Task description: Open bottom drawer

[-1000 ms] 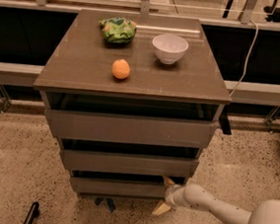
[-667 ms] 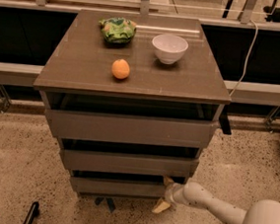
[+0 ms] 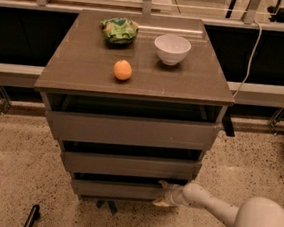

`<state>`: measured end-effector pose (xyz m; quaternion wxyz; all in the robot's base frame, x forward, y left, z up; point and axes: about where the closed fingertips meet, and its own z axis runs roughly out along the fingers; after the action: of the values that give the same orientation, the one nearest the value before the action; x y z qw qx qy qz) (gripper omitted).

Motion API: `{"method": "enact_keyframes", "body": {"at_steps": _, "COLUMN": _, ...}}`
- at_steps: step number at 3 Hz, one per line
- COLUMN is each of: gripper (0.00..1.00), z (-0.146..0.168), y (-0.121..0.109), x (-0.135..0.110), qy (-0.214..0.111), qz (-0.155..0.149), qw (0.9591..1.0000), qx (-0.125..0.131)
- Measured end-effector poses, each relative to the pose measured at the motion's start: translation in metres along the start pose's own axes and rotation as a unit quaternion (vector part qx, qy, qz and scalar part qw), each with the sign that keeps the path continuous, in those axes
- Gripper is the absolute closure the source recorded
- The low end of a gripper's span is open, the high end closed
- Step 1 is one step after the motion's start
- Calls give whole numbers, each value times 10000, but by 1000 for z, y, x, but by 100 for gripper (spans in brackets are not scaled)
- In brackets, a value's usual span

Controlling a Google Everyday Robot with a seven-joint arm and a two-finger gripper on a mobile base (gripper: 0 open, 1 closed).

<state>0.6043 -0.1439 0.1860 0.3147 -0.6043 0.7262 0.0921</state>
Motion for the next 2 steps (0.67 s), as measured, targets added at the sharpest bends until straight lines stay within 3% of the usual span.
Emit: {"method": "enact_keyframes", "body": {"at_steps": 2, "gripper": 36, "z": 6, "y": 8, "x": 3, "qy": 82, "qz": -22, "qw": 9998, "qx": -192}}
